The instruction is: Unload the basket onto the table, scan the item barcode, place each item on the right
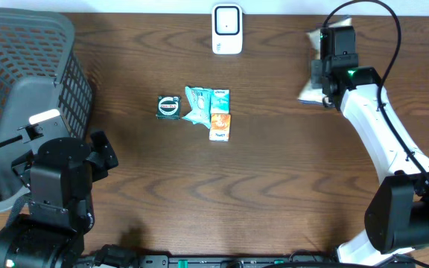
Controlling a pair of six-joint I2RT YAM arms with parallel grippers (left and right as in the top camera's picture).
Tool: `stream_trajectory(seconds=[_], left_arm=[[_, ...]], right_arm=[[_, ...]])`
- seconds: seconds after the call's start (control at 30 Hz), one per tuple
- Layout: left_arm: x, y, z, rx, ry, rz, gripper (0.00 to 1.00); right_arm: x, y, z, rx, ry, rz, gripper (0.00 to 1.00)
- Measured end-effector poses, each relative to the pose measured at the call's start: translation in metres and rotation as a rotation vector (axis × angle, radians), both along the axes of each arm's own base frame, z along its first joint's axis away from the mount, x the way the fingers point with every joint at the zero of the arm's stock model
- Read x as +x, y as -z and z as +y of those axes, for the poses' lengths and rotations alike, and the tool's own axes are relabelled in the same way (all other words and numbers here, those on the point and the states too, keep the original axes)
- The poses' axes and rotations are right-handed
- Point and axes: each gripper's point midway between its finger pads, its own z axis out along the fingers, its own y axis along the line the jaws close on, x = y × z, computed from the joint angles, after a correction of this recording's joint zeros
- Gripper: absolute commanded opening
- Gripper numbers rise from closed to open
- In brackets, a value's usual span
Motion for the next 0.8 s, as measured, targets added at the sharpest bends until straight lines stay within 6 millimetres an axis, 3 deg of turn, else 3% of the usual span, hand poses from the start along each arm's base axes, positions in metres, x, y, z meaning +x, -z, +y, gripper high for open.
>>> stream_trajectory(seconds=[0.17,0.23,0.33,0.47,0.57,0.63,0.8], left_arm=[[0.000,0.000,0.000,0.000,0.000,0.000,0.98],[0.000,0.000,0.000,0.000,0.000,0.000,0.98],[0.000,0.000,0.000,0.000,-0.001,0.000,0.98],[0.000,0.000,0.000,0.000,0.000,0.000,0.98],[0.000,0.000,0.000,0.000,0.000,0.000,0.98],[0.000,0.000,0.000,0.000,0.000,0.000,0.98],[0.000,0.000,0.000,0.000,0.000,0.000,0.98]], right_arm=[[-0.006,-0.010,-0.034,-0.190,0.090,0.014,0.01],[-0.008,-0.004,-0.045,-0.252,0.115,0.043,0.01],[-0.009,0.017,-0.053,-0.321,0.119,0.120,0.01],[-0.012,0.062,-0.054,-0.394,0.074,0.270,0.01],[-0.016,0.084,-0.049,-0.451,0.043,0.345,0.09],[-0.016,0.085,-0.040,-0.478,0.022,0.352,0.14],[-0.011,0.083,0.016,-0.510,-0.102,0.318,0.20]])
